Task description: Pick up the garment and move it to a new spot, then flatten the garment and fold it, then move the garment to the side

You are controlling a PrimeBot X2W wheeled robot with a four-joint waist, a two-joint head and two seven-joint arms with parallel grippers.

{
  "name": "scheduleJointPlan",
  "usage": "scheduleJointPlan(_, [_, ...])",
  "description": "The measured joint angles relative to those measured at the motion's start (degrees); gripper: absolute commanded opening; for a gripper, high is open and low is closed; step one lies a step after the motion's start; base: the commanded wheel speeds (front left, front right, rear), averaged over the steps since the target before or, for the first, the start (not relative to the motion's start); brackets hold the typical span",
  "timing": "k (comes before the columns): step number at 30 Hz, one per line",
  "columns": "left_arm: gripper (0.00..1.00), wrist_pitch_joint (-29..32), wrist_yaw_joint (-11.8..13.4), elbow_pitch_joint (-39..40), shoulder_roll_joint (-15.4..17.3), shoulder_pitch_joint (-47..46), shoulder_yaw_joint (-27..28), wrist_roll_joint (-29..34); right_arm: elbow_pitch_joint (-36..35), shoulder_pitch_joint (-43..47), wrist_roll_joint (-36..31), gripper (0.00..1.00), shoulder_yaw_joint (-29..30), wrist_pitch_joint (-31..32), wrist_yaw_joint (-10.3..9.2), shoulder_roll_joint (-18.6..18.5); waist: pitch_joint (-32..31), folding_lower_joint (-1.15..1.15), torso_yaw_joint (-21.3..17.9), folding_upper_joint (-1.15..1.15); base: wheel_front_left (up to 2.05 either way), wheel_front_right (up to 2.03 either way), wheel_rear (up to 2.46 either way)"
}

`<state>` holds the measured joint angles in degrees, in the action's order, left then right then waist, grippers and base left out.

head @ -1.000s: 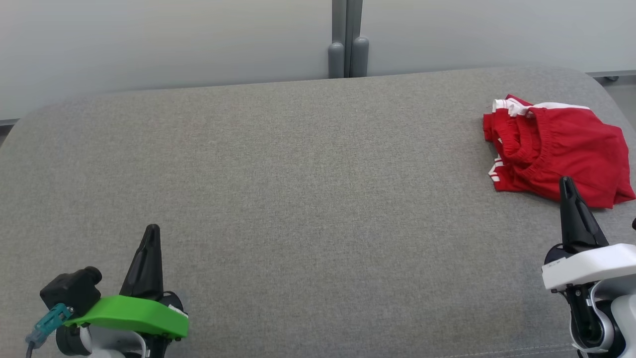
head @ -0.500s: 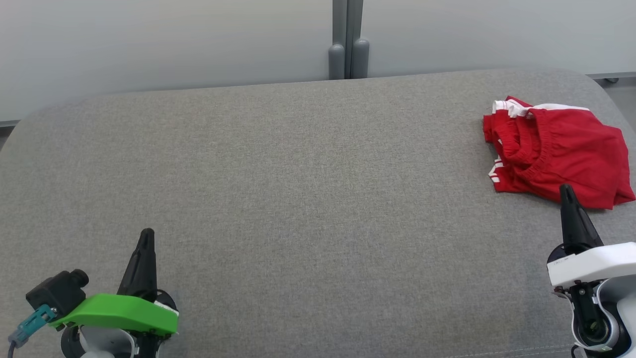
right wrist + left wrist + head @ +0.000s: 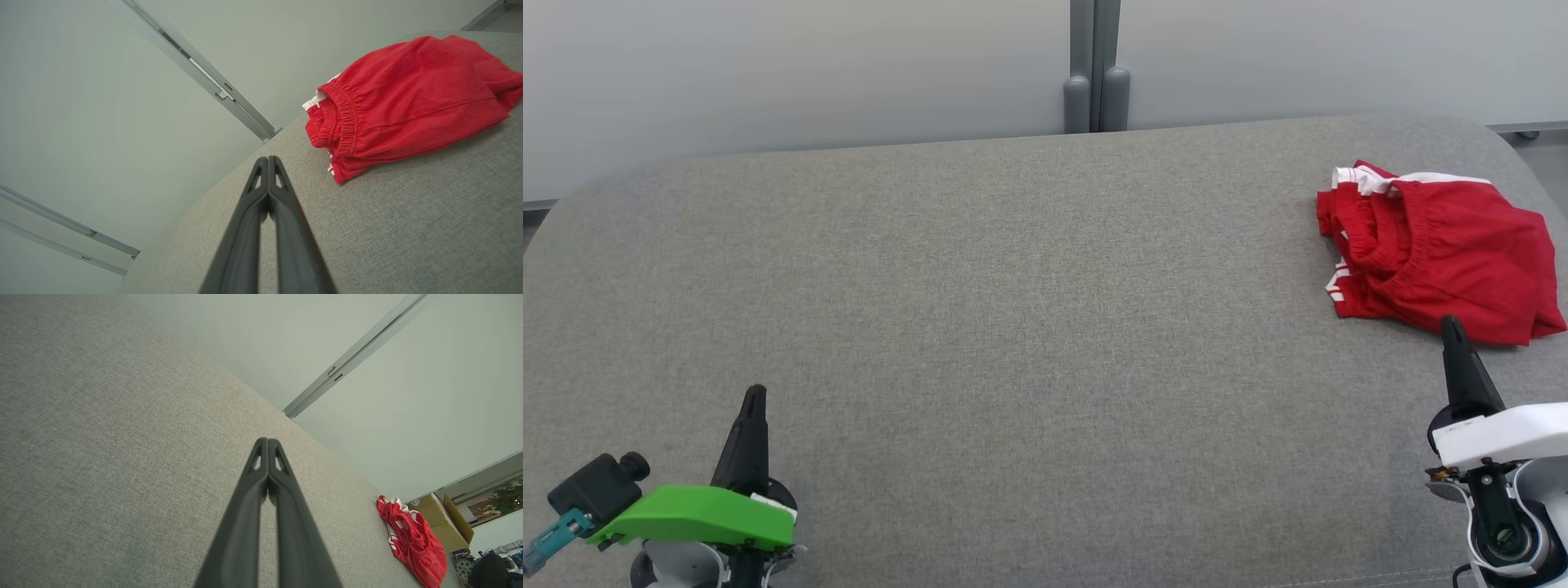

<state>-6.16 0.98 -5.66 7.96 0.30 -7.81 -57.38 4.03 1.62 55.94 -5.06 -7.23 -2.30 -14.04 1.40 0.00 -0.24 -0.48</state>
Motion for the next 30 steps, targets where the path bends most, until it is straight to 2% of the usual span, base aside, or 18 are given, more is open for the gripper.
scheduleJointPlan(30, [0.00, 5.0, -3.5, -4.8, -1.7, -0.6, 4.3, -18.3, 5.3, -2.0, 19.2, 0.00, 4.5, 5.3, 4.30, 4.8, -0.6, 0.00, 0.1, 0.00, 0.00, 0.00, 0.00])
